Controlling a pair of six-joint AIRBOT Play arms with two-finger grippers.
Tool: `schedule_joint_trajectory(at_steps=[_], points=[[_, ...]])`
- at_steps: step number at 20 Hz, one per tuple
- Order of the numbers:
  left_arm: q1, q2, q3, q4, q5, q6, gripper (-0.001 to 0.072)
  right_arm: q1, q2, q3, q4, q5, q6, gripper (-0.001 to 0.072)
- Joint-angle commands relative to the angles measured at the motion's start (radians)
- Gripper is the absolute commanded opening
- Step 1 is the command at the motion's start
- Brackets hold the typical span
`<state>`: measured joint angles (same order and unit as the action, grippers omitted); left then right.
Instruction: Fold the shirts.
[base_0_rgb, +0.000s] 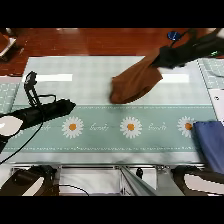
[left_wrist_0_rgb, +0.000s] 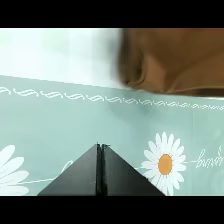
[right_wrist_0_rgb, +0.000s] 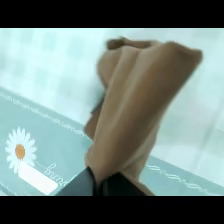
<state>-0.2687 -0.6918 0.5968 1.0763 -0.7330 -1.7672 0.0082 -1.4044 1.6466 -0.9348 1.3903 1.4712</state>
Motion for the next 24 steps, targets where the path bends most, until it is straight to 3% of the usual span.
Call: schedule_joint_trajectory(at_steps=[1, 10, 12, 19, 23, 24], points=[[-0.001, -0.001, 0.0, -0.012, -0.002, 0.0, 0.0028, -0.152, 0.047, 0.113, -0.042, 0.134, 0.08, 0.0022], [-0.001, -0.001, 0.0, -0.03, -0.01, 0.027, 0.0027, -0.705, 0.211, 0.114, -0.084, 0.373, 0.149, 0.0023], [-0.001, -0.001, 0.0, -0.03, -0.01, 0.027, 0.0028, -0.805, 0.235, 0.111, -0.186, 0.468, 0.148, 0.0023], [-0.002, -0.001, 0.0, -0.029, 0.032, 0.031, 0.0028, -1.133, 0.485, -0.158, -0.444, 0.467, 0.127, 0.0023], [-0.002, -0.001, 0.0, -0.029, 0.053, 0.031, 0.0027, -1.191, 0.604, -0.365, -0.748, 0.465, 0.182, 0.0033], [-0.002, -0.001, 0.0, -0.029, 0.056, 0.031, 0.0028, -1.191, 0.612, -0.416, -0.739, 0.465, 0.182, 0.0315]])
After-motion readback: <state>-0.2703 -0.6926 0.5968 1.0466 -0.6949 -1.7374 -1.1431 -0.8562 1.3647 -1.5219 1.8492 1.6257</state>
